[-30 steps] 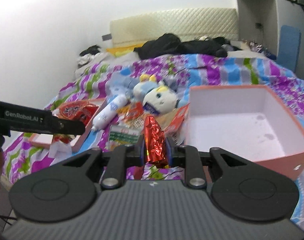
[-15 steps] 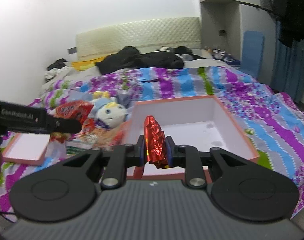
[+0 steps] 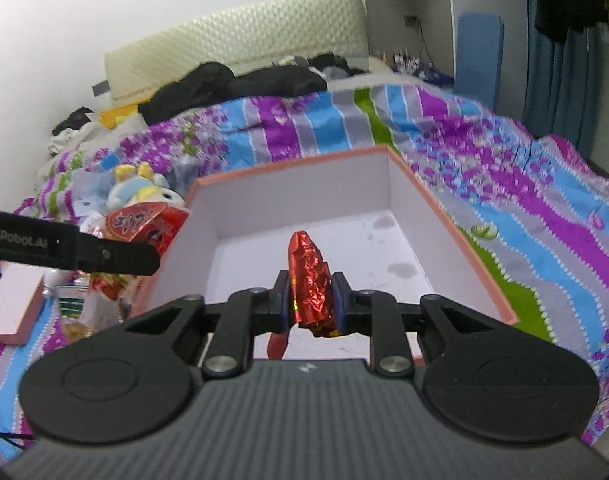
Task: Organize snacks
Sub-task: 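Carry both snacks over the open pink box and release them inside, then withdraw both tools from the pink box back toward the snack pile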
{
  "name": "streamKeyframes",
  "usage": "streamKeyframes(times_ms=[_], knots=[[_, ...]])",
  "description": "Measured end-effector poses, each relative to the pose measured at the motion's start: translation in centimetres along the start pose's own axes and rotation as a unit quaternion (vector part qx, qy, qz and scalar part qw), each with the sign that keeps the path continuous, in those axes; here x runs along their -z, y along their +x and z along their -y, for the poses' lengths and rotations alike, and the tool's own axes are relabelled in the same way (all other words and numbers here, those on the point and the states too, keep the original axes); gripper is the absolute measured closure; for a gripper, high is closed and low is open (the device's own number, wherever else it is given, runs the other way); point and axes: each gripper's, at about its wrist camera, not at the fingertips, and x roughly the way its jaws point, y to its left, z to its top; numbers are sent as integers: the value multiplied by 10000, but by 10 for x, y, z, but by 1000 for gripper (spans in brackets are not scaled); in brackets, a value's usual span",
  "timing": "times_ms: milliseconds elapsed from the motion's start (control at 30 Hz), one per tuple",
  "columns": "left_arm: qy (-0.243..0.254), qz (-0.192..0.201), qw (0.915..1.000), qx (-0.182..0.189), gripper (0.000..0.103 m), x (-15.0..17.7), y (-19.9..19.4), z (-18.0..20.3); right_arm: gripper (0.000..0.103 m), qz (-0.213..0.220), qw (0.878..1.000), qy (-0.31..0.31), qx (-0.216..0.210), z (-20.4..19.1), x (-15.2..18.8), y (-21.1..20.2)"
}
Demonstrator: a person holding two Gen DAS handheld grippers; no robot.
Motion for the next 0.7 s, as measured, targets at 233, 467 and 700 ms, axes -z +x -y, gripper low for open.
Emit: streamKeyframes(times_ms=[233, 467, 700], knots=[[-97, -285, 9995, -116, 40, -11, 46, -15, 77, -340, 9992, 193, 35, 10, 5, 38], [-203, -354, 9990, -172, 24, -5, 53, -24, 57, -421, 9989, 205, -16, 9, 6, 43], [-123, 18, 9997, -212, 24, -2, 5, -18, 56, -220, 9996, 189, -70, -3, 1, 14]])
